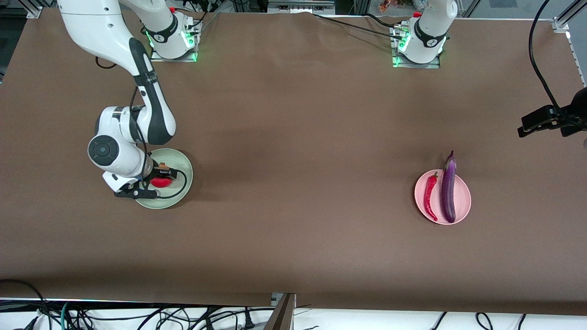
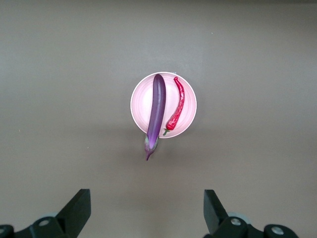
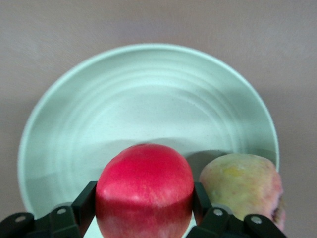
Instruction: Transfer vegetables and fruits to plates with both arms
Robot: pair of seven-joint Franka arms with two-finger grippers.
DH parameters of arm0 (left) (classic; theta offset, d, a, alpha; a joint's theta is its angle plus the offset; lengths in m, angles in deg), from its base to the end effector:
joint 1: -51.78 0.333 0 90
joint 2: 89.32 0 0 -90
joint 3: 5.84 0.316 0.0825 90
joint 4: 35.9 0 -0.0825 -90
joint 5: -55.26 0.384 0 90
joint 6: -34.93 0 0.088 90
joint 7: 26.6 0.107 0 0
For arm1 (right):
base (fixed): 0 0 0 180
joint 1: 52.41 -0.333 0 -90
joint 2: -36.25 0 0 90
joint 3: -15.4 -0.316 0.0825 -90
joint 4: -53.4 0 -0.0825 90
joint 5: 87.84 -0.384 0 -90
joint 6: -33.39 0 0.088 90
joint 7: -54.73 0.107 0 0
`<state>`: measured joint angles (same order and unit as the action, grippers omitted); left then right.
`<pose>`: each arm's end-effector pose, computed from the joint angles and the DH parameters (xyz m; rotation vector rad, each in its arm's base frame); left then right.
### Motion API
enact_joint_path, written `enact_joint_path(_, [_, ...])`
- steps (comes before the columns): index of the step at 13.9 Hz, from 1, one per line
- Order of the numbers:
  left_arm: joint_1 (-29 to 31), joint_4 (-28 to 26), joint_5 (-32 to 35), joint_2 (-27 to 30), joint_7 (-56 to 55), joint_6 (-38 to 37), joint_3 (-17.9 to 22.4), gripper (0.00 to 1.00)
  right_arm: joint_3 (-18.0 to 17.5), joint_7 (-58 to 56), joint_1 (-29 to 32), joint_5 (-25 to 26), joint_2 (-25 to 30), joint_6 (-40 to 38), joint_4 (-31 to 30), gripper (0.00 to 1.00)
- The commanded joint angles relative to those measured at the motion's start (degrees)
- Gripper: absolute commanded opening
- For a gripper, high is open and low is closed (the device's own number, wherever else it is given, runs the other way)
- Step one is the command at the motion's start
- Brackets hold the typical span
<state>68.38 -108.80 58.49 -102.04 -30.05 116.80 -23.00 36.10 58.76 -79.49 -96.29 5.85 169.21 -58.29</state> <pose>0.6047 0.0241 0.6271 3.1316 0.0971 -0.0882 0.6072 0.0764 0.2147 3.0513 -0.0450 -0.0928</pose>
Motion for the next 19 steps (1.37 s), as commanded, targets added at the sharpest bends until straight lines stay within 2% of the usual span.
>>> enact_joint_path(1, [1.3,1.4,-2.1,0.5,-0.3,-2.2,-0.1,1.0,-0.1,-0.4,-0.4,-0.9,3.3,0.1,-1.4,0.99])
enact_joint_path(4, [1.4,1.2,-2.3,1.1,-0.5,-1.8,-0.2,1.0,0.0,1.1,-0.4,-1.1,4.9,-14.6,8.1,0.99])
enact_joint_path(6, [0.7,-2.7,-2.3,3.7,-0.5,-1.8,1.3,1.0,0.1,3.6,-0.4,-1.0,7.5,-20.9,12.1,0.99])
enact_joint_path(8, [-4.8,-5.8,-2.4,6.0,-0.2,0.4,7.2,1.0,0.2,3.4,-0.5,-0.3,13.4,-22.4,12.3,0.99])
enact_joint_path(11, [-14.6,-15.7,-2.4,11.3,0.5,8.5,16.1,1.0,2.7,3.2,-0.5,0.9,20.9,-30.0,12.3,1.0])
enact_joint_path(14, [-17.0,-16.1,-2.5,11.5,0.5,9.6,17.3,1.0,2.6,3.0,-0.6,2.5,27.3,-38.1,12.4,1.0])
enact_joint_path(16, [-17.0,-16.7,-2.6,11.6,-0.1,9.2,16.8,1.0,1.5,3.1,-1.0,7.7,30.5,-39.1,12.3,1.0])
enact_joint_path(17, [-16.9,-16.9,-3.0,11.7,-0.1,9.2,16.8,1.0,-0.8,3.4,-0.3,8.4,31.4,-40.0,12.2,1.0])
enact_joint_path(19, [-17.0,-17.4,-3.1,11.7,-0.3,8.1,16.6,1.0,-7.5,2.9,6.8,8.5,32.0,-41.4,12.5,1.0])
